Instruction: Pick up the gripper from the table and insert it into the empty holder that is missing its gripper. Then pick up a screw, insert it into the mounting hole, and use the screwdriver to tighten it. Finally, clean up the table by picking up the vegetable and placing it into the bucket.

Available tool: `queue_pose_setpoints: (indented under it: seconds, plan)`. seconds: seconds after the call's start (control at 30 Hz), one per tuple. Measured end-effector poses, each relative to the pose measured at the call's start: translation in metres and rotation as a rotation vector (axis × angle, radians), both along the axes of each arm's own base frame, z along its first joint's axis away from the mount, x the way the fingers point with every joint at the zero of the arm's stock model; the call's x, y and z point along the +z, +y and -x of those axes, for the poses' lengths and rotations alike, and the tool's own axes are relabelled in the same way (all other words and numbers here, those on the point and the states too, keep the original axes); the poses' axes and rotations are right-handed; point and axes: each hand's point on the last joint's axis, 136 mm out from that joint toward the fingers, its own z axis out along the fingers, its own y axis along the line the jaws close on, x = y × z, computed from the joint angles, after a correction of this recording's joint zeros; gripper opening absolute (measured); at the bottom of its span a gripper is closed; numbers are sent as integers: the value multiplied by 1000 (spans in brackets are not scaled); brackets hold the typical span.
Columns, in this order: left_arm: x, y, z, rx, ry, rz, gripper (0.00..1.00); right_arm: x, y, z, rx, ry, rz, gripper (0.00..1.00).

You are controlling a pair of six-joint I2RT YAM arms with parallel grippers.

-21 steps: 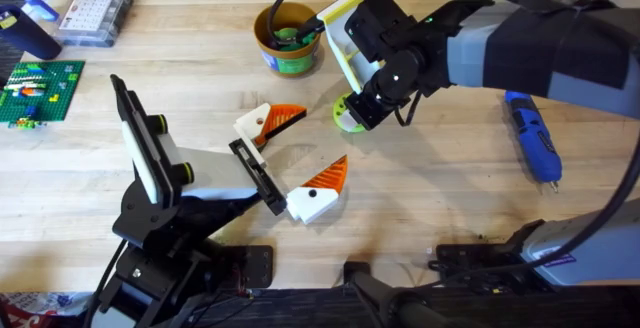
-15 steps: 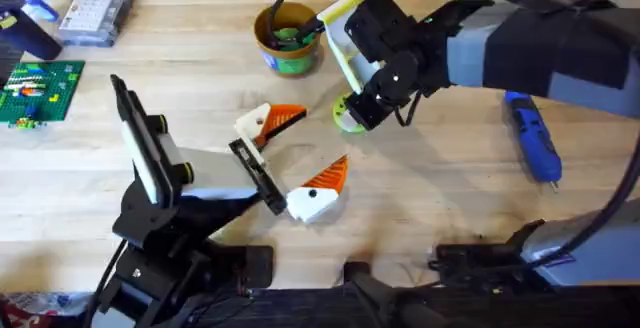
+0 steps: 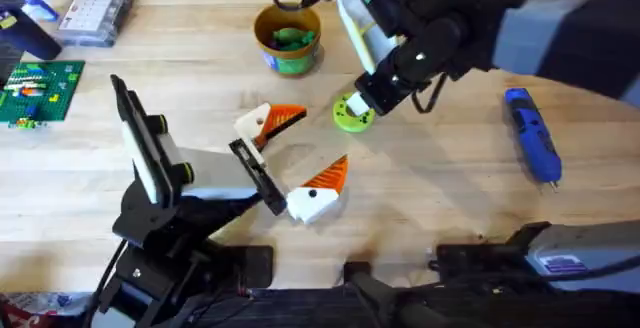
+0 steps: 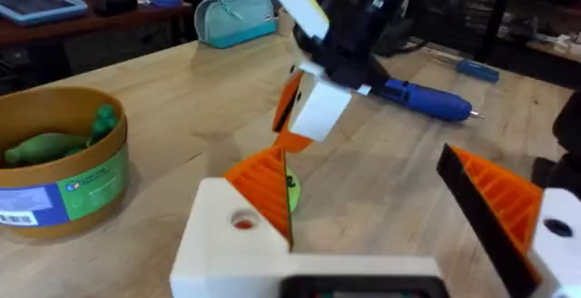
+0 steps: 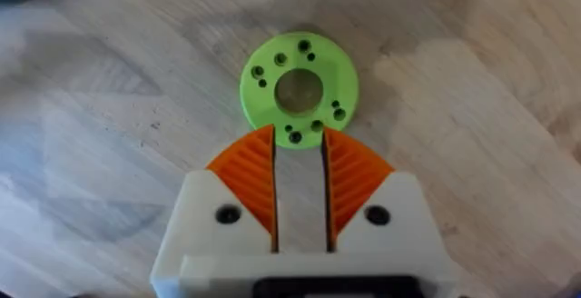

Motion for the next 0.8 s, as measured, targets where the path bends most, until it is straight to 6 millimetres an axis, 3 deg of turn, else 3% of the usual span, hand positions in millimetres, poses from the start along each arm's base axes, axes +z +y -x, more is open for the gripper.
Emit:
queue_pose_setpoints:
  seconds: [0.03,0.1,0.27,0.33,0.5,0.53,0.8]
  plan:
    - [0,0,0,0,0,0,991,5,-4,1,-6,-3,-2,222]
    - [0,0,0,0,0,0,991,14,-13,6,-29,-1,-3,38]
    - [0,0,0,0,0,0,991,36,-40,22,-78,12,5,9]
    - [0,0,0,0,0,0,991,42,-46,29,-98,20,4,133]
    - [0,0,0,0,0,0,991,46,-48,33,-150,20,-20,884]
    - [0,0,0,0,0,0,991,43,-47,32,-158,21,-23,966]
    - [0,0,0,0,0,0,991,1,-41,27,-182,66,-5,994]
